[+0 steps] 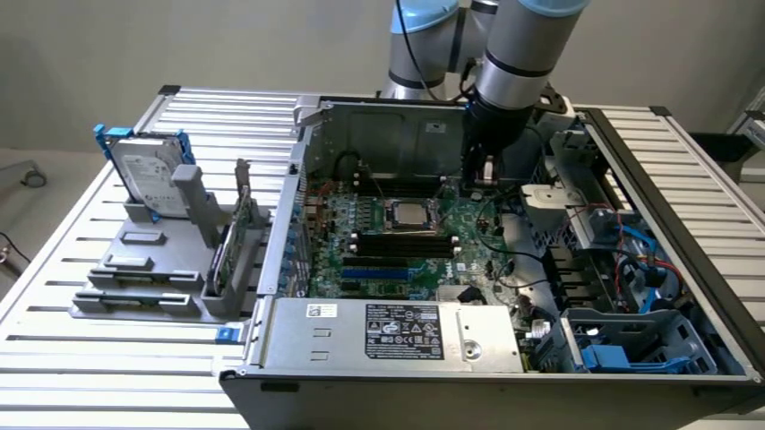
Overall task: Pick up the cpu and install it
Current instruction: 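Close the cpu cover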
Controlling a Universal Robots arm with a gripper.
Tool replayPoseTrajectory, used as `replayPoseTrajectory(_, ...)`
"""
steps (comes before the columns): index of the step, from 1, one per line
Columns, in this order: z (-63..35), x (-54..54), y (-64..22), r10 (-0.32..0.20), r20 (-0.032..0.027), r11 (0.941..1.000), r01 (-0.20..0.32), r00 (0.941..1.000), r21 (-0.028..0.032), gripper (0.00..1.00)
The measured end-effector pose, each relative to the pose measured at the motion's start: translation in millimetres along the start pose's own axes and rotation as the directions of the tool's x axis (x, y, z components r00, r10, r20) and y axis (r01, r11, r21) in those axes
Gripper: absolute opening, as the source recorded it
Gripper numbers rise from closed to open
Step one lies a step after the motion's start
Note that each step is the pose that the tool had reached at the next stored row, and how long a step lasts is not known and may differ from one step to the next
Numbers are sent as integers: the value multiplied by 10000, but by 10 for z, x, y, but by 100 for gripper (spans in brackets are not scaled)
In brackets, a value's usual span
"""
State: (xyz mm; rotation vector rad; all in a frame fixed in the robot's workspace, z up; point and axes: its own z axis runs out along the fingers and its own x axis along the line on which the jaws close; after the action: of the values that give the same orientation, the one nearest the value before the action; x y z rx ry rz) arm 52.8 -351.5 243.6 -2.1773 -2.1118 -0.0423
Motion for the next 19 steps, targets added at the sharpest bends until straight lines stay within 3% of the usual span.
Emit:
replayPoseTrajectory(4,2,-2,-68,32,8,9994,-32,10000,331,11)
replayPoseTrajectory(8,5,-5,-144,75,24,9970,-76,10000,777,11)
replayPoseTrajectory(12,11,-8,-236,111,36,9932,-114,9999,1162,11)
replayPoseTrajectory(19,28,-14,-413,165,61,9845,-173,9998,1747,11)
